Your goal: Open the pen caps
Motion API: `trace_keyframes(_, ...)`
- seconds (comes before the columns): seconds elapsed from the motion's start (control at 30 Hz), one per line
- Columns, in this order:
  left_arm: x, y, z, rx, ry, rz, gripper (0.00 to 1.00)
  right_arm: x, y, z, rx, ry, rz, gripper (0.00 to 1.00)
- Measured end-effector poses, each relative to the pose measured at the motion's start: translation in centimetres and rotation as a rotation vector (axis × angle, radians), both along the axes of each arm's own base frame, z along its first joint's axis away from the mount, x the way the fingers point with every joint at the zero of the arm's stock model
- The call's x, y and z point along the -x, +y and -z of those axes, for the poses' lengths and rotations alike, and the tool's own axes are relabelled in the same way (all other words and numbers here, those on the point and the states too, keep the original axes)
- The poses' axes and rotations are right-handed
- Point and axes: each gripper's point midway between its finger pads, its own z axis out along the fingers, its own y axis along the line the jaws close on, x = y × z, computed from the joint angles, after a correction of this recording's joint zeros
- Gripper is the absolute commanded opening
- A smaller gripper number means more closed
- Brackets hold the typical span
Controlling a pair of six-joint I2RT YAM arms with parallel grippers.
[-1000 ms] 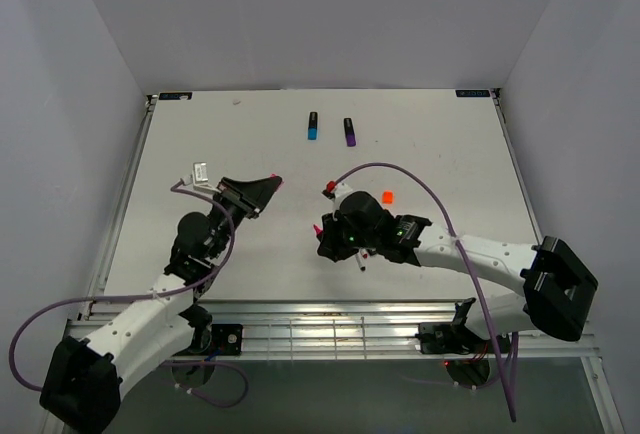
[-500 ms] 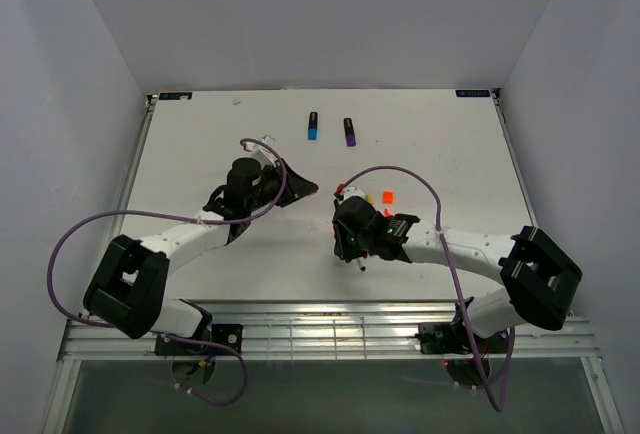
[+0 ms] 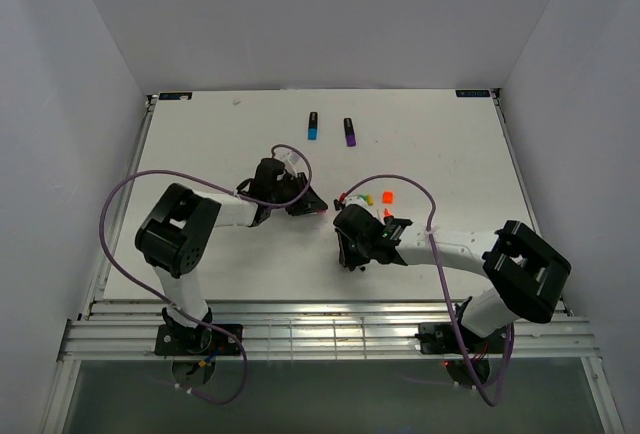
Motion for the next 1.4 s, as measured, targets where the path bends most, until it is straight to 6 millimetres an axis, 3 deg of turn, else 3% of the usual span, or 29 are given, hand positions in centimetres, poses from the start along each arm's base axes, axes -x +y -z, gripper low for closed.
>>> trace_keyframes(0.2, -0.6, -0.8, 1.9, -0.012, 0.026, 0.041, 0.12, 0.1, -0.2, 1.2, 0.029, 0.018, 0.002, 0.08)
trace_keyframes(0.37, -0.9, -1.1, 2.4, -0.014, 0.029, 0.052, 0.28, -0.1, -0.1, 1.2, 0.024, 0.017, 0.007, 0.08)
trace_keyframes(0.53, -1.3, -1.3, 2.6, -0.013, 0.028, 0.052, 0.39, -0.4, 0.0, 1.2, 0.017, 0.014, 0.012, 0.08)
trace_keyframes(0.93, -2.0, -1.6, 2.3, 0.002, 0.021, 0.034, 0.46, -0.7, 0.0, 1.3, 0.013, 0.011, 0.022, 0.08)
trace_keyframes(1.2, -2.0, -0.9, 2.2, -0.008, 0.017, 0.005, 0.49, -1.4, 0.5, 1.2, 0.001, 0.0, 0.026, 0.24)
trace_keyframes(1.4, -0.5, 1.0, 1.6, -0.033, 0.007, -0.033, 0.52, -1.6, 0.4, 1.2, 0.004, -0.005, 0.03, 0.27)
